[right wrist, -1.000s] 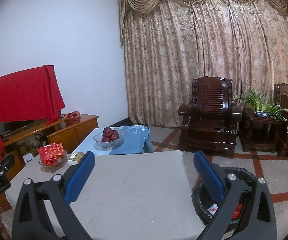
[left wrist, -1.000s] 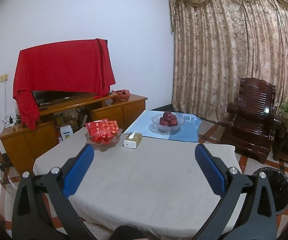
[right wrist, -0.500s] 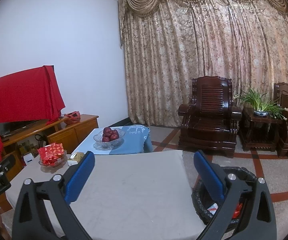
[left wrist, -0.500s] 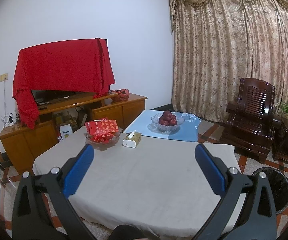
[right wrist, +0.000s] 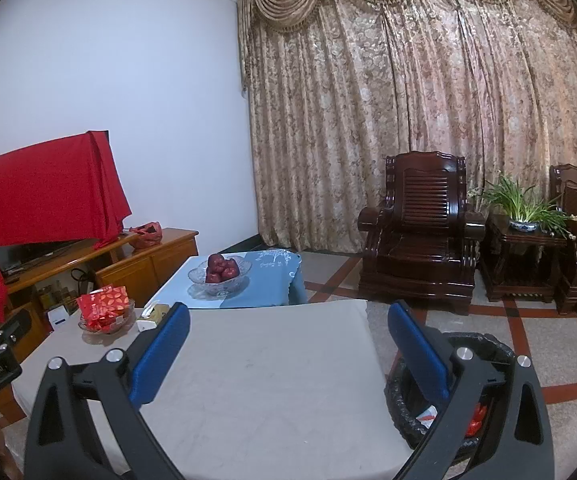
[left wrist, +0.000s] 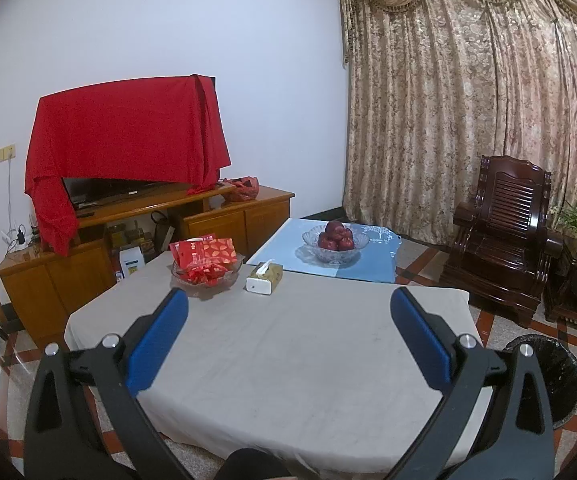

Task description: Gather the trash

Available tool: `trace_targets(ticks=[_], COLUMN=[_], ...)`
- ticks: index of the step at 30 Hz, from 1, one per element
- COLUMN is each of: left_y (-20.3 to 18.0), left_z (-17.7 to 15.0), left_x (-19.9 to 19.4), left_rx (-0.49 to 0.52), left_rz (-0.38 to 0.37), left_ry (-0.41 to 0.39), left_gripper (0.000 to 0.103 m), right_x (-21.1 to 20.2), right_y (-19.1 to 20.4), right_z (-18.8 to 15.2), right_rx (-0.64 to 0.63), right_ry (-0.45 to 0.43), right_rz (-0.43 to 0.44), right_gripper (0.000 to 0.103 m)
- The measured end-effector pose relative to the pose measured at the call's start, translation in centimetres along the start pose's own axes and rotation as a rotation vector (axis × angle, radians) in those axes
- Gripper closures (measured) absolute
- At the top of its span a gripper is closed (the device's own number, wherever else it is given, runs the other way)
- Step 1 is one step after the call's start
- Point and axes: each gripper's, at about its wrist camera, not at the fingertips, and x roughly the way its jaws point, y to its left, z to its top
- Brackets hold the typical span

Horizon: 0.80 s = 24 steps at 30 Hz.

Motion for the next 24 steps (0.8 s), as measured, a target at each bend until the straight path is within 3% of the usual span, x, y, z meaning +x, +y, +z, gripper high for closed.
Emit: trace_targets(ticks=[24], left_y=[-0.15], left_z=[-0.28], left_x=[0.01], left_rx=[0.000], left_rz=[-0.003], left_ry=[0.004], left_gripper=[0.005], right_x=[0.05], right_y=[0.19], right_z=[-0.13], right_rx=[0.001], right_ry=[0.001], right_rz=[0.001], right_gripper=[0.006])
